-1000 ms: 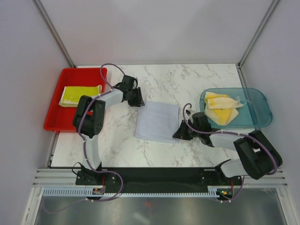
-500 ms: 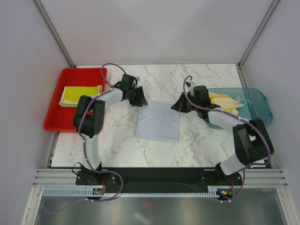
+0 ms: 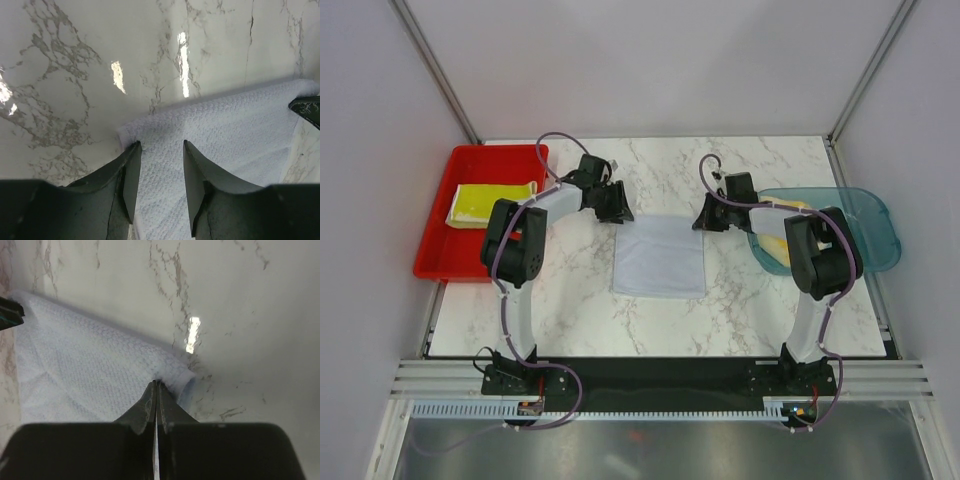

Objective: Fold and stack the towels
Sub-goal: Fold the towel

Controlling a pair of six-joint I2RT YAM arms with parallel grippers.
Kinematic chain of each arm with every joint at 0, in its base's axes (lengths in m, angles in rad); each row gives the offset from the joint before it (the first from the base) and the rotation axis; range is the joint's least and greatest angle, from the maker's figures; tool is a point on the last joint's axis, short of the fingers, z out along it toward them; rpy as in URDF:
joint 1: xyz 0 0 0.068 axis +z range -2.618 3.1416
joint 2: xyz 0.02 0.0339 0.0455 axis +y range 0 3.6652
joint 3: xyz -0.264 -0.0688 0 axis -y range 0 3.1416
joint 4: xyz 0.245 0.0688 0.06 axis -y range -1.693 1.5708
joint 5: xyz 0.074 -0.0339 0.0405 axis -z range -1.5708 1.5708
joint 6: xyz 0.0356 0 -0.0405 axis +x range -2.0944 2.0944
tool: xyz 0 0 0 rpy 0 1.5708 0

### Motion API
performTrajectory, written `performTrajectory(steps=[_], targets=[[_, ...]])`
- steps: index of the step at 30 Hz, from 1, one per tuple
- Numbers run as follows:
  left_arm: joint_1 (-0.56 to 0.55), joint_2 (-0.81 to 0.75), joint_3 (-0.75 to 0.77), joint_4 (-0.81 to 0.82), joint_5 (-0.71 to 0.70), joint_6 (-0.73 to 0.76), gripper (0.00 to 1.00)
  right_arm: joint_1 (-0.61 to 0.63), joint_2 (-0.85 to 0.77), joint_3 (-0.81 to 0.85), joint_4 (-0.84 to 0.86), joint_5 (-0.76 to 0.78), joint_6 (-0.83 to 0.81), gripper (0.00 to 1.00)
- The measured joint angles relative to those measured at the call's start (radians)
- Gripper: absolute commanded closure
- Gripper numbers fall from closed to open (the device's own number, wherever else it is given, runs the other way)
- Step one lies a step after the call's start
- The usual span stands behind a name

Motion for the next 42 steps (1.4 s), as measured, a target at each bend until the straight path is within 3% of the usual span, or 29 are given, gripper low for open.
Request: performTrajectory(steps=[8, 11, 17, 21, 28, 42], targets=[[0.019, 0.015, 0.022, 0.000, 0.003, 0.000, 0.53, -0.001, 0.029, 0.054, -0.026, 0.040, -0.072, 0.95], [0.022, 0.015, 0.022, 0.000, 0.019, 0.001, 0.51, -0.001, 0.030, 0.063, -0.037, 0.032, -0.097, 0.86], [0.031, 0.003, 0.031, -0.032, 0.059, 0.056, 0.39, -0.002, 0.026, 0.140, -0.137, -0.018, -0.180, 0.57], [0.034, 0.001, 0.095, -0.089, 0.084, 0.136, 0.39, -0.004, 0.025, 0.226, -0.211, -0.055, -0.241, 0.41], [0.038, 0.011, 0.185, -0.156, 0.122, 0.277, 0.41, -0.026, 0.049, 0.354, -0.330, -0.122, -0.374, 0.42], [0.095, 0.112, 0.220, -0.224, 0.175, 0.452, 0.42, -0.088, 0.266, 0.544, -0.578, -0.238, -0.597, 0.44]])
